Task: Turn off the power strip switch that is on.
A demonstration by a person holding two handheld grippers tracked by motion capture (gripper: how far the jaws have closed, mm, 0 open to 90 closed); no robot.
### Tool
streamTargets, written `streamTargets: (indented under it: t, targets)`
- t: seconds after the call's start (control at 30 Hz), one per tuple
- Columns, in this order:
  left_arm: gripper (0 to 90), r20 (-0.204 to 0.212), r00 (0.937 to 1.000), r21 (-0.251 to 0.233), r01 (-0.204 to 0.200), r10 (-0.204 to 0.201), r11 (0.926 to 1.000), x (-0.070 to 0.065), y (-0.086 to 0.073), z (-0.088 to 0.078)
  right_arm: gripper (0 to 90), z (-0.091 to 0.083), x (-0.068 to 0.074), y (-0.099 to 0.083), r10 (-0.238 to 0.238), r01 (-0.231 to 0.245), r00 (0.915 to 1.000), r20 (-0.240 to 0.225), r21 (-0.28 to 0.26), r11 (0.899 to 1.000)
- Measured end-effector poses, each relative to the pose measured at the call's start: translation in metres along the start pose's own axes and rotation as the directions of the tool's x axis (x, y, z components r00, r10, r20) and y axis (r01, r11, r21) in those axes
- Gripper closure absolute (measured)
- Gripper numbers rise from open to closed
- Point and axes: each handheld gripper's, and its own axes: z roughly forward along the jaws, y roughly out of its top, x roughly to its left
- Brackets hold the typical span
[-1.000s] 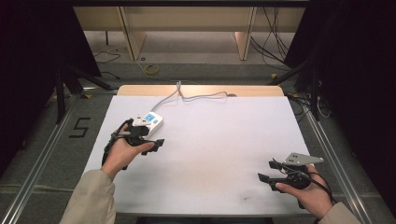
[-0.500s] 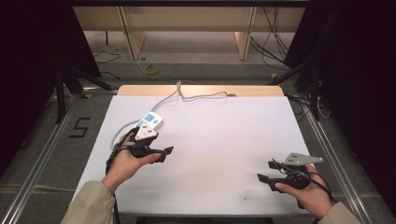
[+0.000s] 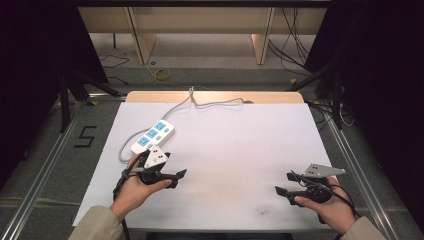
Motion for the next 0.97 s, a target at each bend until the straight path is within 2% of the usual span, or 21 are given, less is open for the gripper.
streamTargets:
  t: [0.1,0.27,0.4,0.6,0.83,0.97]
  targets:
    - [20.3,-0.01,0.9999,0.005,-0.008,0.008,1.0,-0.002,-0.006,-0.003,29.1,0.0,0.0,0.0,-0.001,0.001,1.0,0.0,0.0,1.0]
    - [20.1,-0.023,0.9997,0.006,0.004,-0.004,1.0,-0.002,-0.017,-0.009,29.0,0.0,0.0,0.0,0.0,0.0,1.0,-0.002,0.0,1.0]
    - [20.1,-0.031,0.9995,0.026,0.006,-0.005,0.9996,-0.002,-0.026,-0.013,29.0,0.0,0.0,0.0,-0.005,0.005,1.0,-0.001,0.002,1.0]
    - [20.1,-0.043,0.9991,0.022,-0.002,0.003,0.9997,-0.002,-0.026,-0.015,29.0,0.0,0.001,0.0,-0.004,0.004,1.0,-0.004,0.007,1.0]
    - [19.0,-0.014,0.9997,0.055,-0.02,0.021,0.9983,-0.008,-0.026,-0.009,29.0,0.0,0.001,0.0,-0.006,0.006,1.0,-0.004,0.006,1.0]
    - [17.8,0.045,0.998,0.072,-0.047,0.043,0.9963,-0.024,-0.021,0.0,29.0,0.0,0.001,0.0,-0.006,0.006,1.0,-0.002,0.005,1.0]
